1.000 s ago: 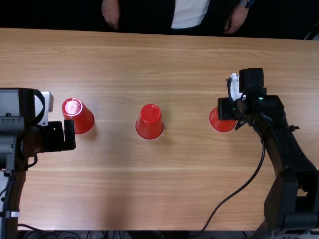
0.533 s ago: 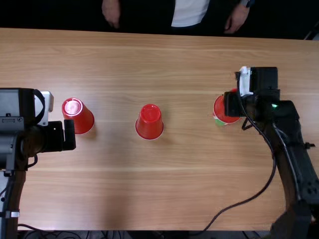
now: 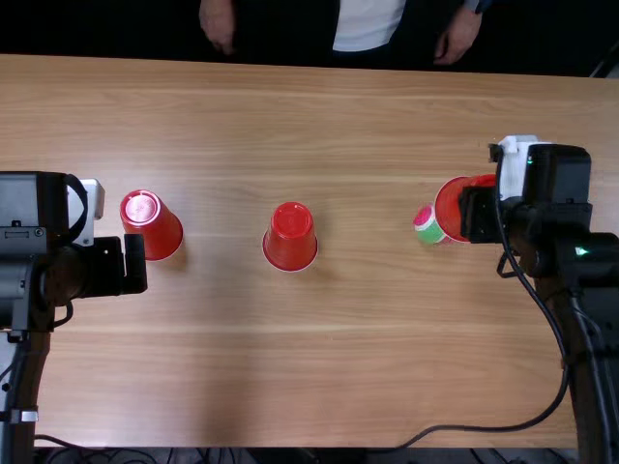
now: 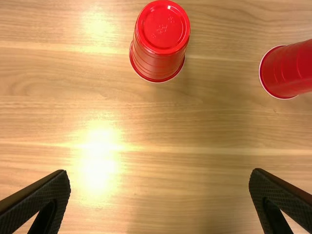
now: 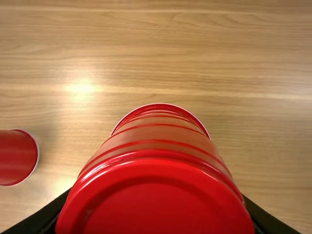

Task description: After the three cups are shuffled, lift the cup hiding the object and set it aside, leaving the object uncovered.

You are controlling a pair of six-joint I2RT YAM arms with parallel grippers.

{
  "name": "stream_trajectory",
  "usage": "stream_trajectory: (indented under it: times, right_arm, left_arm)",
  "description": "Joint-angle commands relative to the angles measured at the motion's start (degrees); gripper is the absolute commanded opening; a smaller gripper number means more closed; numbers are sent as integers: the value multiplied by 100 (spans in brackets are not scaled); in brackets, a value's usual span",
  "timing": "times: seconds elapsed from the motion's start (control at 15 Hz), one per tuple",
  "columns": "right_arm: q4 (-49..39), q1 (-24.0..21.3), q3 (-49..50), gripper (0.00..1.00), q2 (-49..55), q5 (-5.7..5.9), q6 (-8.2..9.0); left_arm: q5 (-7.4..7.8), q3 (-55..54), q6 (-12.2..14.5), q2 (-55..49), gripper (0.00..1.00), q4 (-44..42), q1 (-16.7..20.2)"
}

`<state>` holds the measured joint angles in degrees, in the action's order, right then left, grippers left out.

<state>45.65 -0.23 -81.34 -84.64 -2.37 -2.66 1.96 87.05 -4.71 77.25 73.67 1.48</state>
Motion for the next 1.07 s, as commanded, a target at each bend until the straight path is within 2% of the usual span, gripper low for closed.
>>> stream_trajectory:
  times: [0.0, 0.4, 0.67, 0.73, 0.8, 0.87, 0.93, 1.0]
  right_arm:
    - [19, -399, 268, 14, 246, 26, -30]
    - [-87, -1093, 1560, 18, 659, 47, -19]
    - [-118, -1137, 2052, 23, 580, 47, -19]
    - [-203, -1146, 2166, 27, 545, 47, -19]
    - [-372, -1137, 2237, 35, 413, 37, -19]
    - [-551, -1137, 2281, 48, 264, 37, -19]
    - [-656, -1137, 2324, 69, 202, 37, -30]
    - [-688, -1137, 2360, 98, 202, 47, -72]
  left_arm:
    - [58, 76, 28, -35, 100, 16, -68]
    - [58, 76, 28, -79, 100, 26, -104]
    - [58, 76, 28, -281, 100, 26, -95]
    - [58, 76, 28, -290, 100, 26, -95]
    - [58, 76, 28, -299, 100, 37, -95]
    - [58, 76, 28, -307, 100, 37, -95]
    - [58, 76, 28, -299, 100, 26, -104]
    - [58, 76, 28, -299, 100, 26, -104]
